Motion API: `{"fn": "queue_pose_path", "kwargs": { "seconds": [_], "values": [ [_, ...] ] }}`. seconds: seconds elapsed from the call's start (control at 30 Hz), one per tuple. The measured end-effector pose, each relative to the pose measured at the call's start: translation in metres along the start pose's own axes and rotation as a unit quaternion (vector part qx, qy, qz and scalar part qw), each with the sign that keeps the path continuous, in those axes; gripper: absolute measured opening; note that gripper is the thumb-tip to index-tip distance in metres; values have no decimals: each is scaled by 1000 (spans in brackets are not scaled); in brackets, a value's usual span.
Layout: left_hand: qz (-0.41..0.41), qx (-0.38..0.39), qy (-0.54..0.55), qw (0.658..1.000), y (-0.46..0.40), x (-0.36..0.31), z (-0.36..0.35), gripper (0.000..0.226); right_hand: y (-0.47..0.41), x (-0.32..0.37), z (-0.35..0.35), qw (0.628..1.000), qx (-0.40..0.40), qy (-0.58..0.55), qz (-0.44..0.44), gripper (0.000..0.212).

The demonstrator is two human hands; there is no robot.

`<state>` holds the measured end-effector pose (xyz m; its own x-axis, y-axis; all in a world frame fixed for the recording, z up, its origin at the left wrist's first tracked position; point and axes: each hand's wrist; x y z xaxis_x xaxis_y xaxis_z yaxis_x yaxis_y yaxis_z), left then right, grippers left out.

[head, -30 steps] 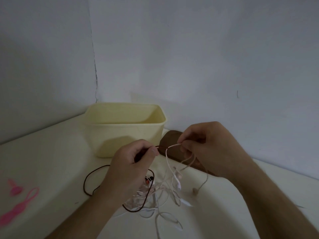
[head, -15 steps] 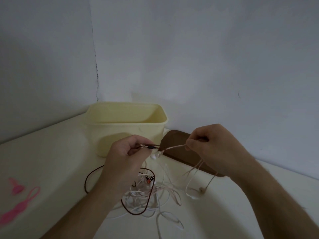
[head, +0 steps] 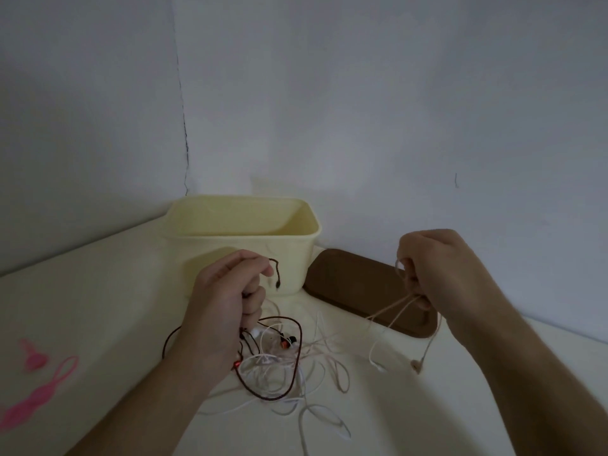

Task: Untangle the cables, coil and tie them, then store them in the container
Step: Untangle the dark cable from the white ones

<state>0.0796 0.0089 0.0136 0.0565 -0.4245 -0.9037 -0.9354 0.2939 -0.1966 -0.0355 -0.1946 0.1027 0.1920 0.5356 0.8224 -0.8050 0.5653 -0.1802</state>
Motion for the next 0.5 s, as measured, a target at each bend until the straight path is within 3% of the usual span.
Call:
{"fn": "queue_pose_path", "kwargs": {
  "seconds": [0.07, 0.1, 0.2, 0.3, 0.4, 0.5],
  "values": [
    [-8, -1, -5, 1000, 1, 0, 0, 22, -8, -1, 3, 998, 43, 37, -25, 28],
    [-13, 1, -10, 1000, 1, 0, 0, 21, -11, 0, 3, 988, 94, 123, -29, 25],
    [-19, 10, -20, 1000, 2, -2, -1, 22, -16, -2, -1, 912, 205, 354, -36, 27],
    [-23, 36, -30, 999, 4, -3, -2, 25, -10, -15, -9, 882, 262, 384, -80, 21],
    [-40, 73, -69, 994, 6, -2, -4, 22, -5, -18, -16, 865, 235, 442, -14, 17],
    [-61, 111, -104, 986, 10, -3, -6, 23, 1, -5, -25, 915, 161, 353, 111, 16]
  ]
}}
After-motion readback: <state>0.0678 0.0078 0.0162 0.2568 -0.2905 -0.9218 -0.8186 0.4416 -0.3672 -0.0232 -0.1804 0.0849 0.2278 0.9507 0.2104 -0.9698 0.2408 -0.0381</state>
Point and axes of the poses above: each hand's wrist, its own y-axis away from the middle knuckle, its own z-axis out of the back of the hand, x = y × z, and after that the axes turned 2 degrees about y, right-handed
